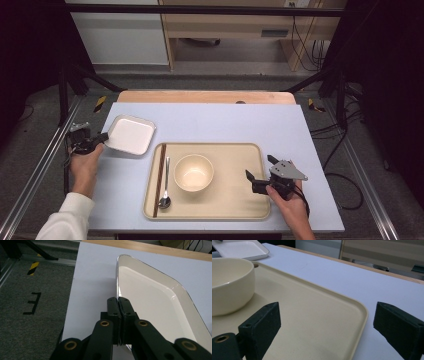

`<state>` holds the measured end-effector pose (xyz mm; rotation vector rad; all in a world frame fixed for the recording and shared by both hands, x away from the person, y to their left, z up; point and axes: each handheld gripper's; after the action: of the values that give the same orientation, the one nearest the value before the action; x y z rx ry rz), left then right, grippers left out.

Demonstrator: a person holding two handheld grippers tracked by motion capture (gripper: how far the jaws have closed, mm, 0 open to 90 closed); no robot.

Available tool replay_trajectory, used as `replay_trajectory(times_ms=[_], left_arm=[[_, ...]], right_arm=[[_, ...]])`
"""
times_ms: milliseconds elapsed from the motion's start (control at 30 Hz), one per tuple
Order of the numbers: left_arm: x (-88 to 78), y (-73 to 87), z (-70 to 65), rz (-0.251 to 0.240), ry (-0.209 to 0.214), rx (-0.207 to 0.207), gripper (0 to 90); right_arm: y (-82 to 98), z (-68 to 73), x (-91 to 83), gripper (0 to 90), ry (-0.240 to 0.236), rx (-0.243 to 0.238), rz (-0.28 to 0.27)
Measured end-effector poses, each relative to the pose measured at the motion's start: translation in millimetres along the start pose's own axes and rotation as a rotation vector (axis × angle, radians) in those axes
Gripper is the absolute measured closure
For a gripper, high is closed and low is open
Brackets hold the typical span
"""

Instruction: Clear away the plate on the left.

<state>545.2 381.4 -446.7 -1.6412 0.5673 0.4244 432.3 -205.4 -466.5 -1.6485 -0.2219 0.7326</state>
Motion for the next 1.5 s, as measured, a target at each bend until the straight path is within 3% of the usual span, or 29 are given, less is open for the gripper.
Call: replay_trajectory(times_ms=[400,700,800,1067,1500], left_arm=[[-4.9,-1.4,-2.5,-0.016,0.013,-0.001,88.7],[-18.5,-9.6,-15.8,-0.072,0.074,-0.012,88.7],[-23.4,-14.5,-25.7,-0.081,0.094,-0.014,88.7],[-32.1,-27.2,-58.2,-0.122,0.172,0.032,88.7],[-37.1,-27.9,-121.2,-0.130,0.307,0.087,88.6]], right_arm=[[0.0,0.4,0.2,8.0,0.000,-0.002,0.001],[-0.5,0.8,0.7,8.1,0.005,0.001,-0.001],[-1.2,1.6,0.8,8.1,0.003,0.000,-0.003],[-2.9,0.6,-0.9,8.3,0.011,0.000,-0.012],[-21.1,9.1,-6.0,8.5,0.014,-0.004,-0.050]])
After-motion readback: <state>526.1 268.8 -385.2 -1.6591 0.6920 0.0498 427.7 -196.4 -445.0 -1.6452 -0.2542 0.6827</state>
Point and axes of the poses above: each handheld gripper's, and its own axes: x roughly forward along the jaws, y roughly out of its underside, z roughly to its left, and after that the axes turned 3 degrees about -y, right-handed
